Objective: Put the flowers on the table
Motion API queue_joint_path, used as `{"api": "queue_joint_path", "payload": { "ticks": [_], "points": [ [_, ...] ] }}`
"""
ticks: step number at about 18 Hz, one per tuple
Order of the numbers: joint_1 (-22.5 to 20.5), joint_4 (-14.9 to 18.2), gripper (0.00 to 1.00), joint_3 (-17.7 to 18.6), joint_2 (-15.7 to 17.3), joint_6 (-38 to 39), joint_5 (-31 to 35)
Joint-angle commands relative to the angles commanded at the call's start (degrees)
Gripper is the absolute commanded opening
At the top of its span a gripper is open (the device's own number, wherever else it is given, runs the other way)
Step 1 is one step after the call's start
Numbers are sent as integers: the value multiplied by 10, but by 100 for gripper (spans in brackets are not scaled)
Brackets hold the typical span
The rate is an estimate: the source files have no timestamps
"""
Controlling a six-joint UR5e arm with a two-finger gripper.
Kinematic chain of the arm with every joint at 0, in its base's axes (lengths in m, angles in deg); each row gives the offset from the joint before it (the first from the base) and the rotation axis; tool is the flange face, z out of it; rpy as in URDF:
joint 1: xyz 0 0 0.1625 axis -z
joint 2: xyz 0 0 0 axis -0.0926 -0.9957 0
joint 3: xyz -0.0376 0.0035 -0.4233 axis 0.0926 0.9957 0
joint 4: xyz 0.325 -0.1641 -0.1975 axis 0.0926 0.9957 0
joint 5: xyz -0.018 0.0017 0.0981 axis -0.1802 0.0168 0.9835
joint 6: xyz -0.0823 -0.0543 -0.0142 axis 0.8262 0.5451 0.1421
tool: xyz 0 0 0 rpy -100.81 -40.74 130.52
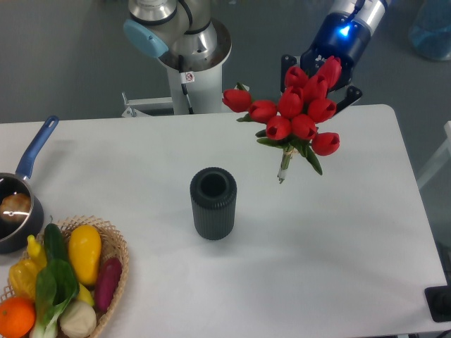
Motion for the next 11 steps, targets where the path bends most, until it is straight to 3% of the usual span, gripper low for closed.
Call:
{"api": "queue_joint_path", "payload": {
  "ticks": [11],
  "points": [
    [5, 0, 36, -7, 6, 9, 3]
  ]
}}
